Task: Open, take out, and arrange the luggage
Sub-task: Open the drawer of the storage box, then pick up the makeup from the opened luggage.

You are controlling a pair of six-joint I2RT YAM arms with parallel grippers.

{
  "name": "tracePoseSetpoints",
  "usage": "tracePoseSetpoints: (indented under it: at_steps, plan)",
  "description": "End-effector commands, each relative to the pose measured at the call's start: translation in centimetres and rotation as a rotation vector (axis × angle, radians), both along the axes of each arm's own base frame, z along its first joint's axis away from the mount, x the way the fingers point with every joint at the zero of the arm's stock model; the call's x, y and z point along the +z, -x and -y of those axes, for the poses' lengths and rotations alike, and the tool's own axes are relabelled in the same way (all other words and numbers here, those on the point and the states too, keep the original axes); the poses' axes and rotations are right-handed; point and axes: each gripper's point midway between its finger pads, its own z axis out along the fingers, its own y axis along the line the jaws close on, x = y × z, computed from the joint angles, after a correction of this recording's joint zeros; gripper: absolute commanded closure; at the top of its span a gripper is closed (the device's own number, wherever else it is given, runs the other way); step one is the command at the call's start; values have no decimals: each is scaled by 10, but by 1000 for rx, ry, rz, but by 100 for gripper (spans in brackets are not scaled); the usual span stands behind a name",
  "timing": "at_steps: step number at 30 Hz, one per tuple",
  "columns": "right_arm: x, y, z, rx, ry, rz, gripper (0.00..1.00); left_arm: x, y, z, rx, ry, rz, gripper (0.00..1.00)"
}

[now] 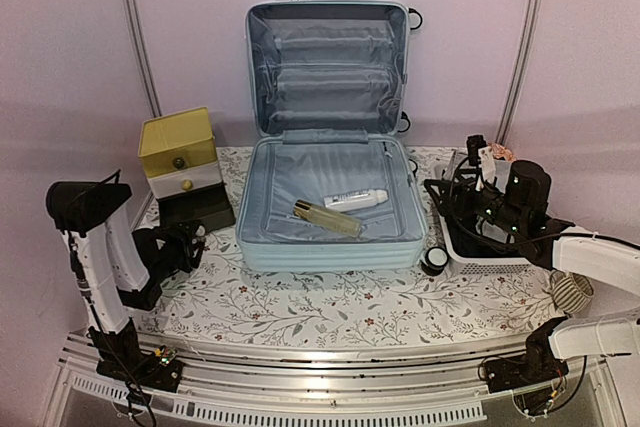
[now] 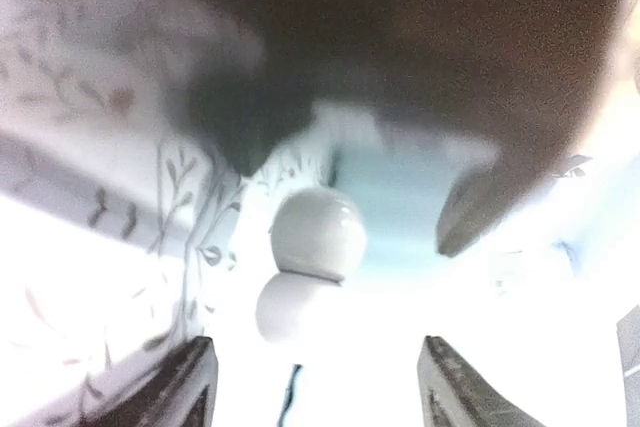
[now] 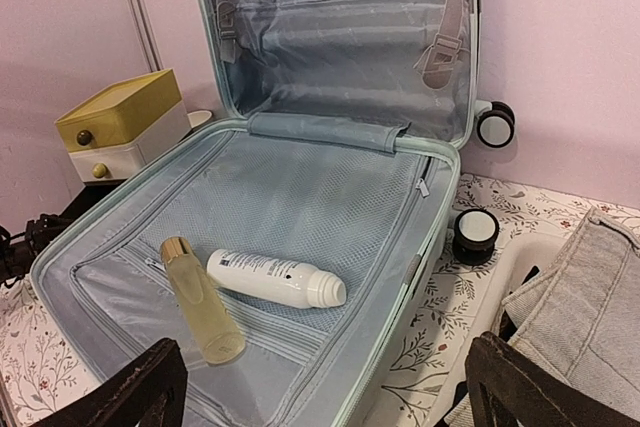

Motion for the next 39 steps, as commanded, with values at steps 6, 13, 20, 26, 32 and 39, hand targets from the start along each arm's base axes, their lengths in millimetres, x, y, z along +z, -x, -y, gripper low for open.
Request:
tracePoseSetpoints:
  at_steps: [6, 13, 20, 26, 32, 39]
  plan:
    - [11, 1, -5, 21, -23, 9, 1, 4, 45, 5, -37, -31, 12, 13]
    - [10, -1, -8, 31, -22, 5, 1, 13, 59, 7, -41, -31, -2, 7]
    - [11, -2, -10, 41, -24, 2, 1, 27, 72, 12, -59, -55, 13, 2]
    - [12, -3, -12, 49, -25, 3, 1, 47, 71, 17, -79, -196, 11, 2]
    - [10, -3, -13, 54, -27, -3, 1, 127, 76, -3, 27, -409, 123, 2]
    - [12, -5, -18, 75, -27, -12, 1, 149, 72, 19, -115, -488, 200, 2]
